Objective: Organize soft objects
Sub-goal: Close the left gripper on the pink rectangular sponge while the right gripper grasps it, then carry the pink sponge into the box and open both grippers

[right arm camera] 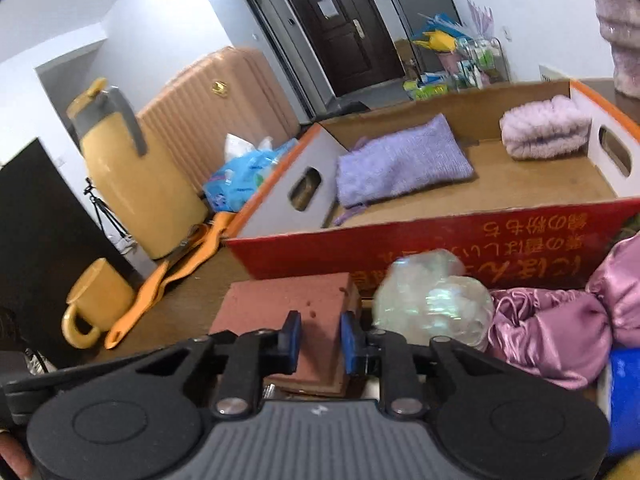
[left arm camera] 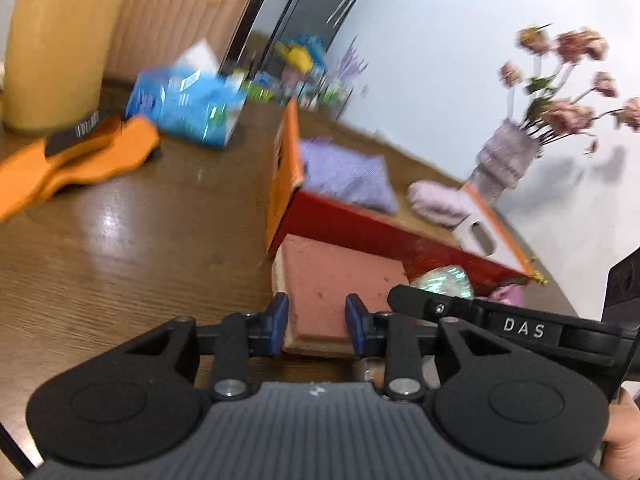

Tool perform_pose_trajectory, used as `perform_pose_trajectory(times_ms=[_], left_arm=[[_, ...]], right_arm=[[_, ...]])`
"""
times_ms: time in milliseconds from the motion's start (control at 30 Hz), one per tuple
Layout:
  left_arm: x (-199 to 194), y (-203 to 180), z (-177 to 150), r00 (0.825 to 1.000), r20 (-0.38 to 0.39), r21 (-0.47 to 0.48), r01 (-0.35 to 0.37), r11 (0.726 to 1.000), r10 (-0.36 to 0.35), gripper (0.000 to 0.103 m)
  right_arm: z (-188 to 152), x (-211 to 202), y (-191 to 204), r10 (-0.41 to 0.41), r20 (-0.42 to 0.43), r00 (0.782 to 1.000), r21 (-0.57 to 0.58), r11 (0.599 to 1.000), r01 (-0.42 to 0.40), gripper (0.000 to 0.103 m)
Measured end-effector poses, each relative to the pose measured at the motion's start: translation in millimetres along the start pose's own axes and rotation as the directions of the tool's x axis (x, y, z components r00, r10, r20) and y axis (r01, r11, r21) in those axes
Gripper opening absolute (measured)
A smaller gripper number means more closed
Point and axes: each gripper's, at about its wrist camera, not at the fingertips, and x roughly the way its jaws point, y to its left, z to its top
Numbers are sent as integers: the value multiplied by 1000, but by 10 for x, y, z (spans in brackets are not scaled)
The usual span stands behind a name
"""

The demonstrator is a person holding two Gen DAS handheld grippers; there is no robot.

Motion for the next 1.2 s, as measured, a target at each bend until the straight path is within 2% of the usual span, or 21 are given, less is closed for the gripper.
perform_pose_trajectory(times_ms=[67, 133, 233, 367, 500, 567, 633, 767, 867, 933, 1033, 1100, 1200], left_arm=[[-270, -103, -65, 999, 39, 30, 18, 999, -19, 31], [-532, -182, -208, 998, 47, 5, 36, 999, -36, 31], [-854, -317, -591, 998, 51, -20, 47, 999, -45, 31], [-1064, -600, -1117, 999, -23, -8, 40, 999, -40, 31], [-1111, -786, -1379, 992, -100, 37, 80, 996, -76, 32], [-1125, -795, -1415, 989, -111, 29, 102, 994, -99, 34], [-1135, -804, -1426, 990, -102, 37, 98, 995, -94, 42], [-1067, -767, -1372, 991, -106, 14, 86, 996, -84, 42], [-997, -704, -1338, 989, -112, -24, 97, 995, -99, 42], [-958, -678, -1341, 984, -128, -38, 118, 992, -122, 35], [-940, -669, -1308, 986, -114, -33, 122, 992, -125, 32], [-951, -678, -1203, 987, -91, -45, 132, 990, -136, 31], [-964, -742, -825, 988, -16, 2, 156, 988, -156, 31]], right_arm=[[-41, -305, 140, 22, 51, 998, -63, 998, -19, 20], [-141, -613, 222, 53, 82, 995, -97, 994, -45, 20], [-475, -1018, 195, 93, 78, 993, -61, 994, -88, 20], [-1012, -1374, 38, 65, 31, 997, 0, 998, -65, 19], [-1395, -1666, -152, 29, 12, 1000, 59, 998, -30, 20], [-1496, -1776, -268, 38, 33, 999, 115, 993, -42, 21], [-1564, -1855, -328, 16, 55, 998, 128, 992, -22, 21], [-1609, -1890, -397, 29, 74, 997, 139, 989, -39, 22], [-1596, -1826, -398, 47, 60, 997, 137, 989, -54, 23], [-1584, -1756, -387, 77, 52, 996, 146, 986, -84, 23], [-1549, -1682, -423, 102, 64, 993, 165, 980, -111, 22], [-1476, -1673, -432, 109, 75, 991, 176, 977, -121, 21], [-1149, -1725, -313, 121, 140, 983, 110, 984, -137, 21]])
